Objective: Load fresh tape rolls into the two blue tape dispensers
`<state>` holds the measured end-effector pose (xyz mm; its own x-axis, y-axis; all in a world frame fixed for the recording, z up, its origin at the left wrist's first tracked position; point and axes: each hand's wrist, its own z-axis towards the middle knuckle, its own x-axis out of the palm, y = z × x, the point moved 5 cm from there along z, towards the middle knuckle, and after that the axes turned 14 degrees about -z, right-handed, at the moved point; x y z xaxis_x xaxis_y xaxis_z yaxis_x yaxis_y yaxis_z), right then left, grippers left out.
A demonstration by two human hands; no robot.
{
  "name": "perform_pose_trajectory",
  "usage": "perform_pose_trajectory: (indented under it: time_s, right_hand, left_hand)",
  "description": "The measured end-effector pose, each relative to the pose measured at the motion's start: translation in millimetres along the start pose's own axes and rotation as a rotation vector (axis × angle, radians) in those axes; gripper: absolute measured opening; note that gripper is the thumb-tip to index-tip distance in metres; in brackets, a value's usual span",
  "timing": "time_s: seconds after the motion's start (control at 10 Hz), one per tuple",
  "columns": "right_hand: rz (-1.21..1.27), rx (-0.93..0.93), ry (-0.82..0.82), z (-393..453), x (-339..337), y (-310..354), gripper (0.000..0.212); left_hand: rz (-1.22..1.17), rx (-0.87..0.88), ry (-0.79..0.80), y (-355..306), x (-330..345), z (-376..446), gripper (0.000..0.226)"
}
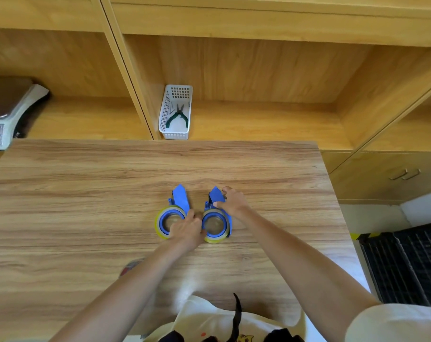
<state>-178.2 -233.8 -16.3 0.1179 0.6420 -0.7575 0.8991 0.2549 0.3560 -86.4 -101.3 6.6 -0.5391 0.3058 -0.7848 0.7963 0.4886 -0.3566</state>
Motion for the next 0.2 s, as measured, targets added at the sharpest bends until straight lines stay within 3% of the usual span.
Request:
perform_pose_trajectory:
  time_s: [0.1, 0.2]
  right_hand:
    - [0.029, -0.003, 0.036, 0.7, -7.2, 0.7, 0.058]
    - [0.051, 0.004, -0.064, -0.4, -30.3, 3.9, 0.044]
  left_hand:
    - [-0.113, 0.045, -0.078, -5.0, -18.4, -3.3, 0.046]
    - [-0.191, 0.091, -0.191, -14.0, -46.4, -1.7, 0.034]
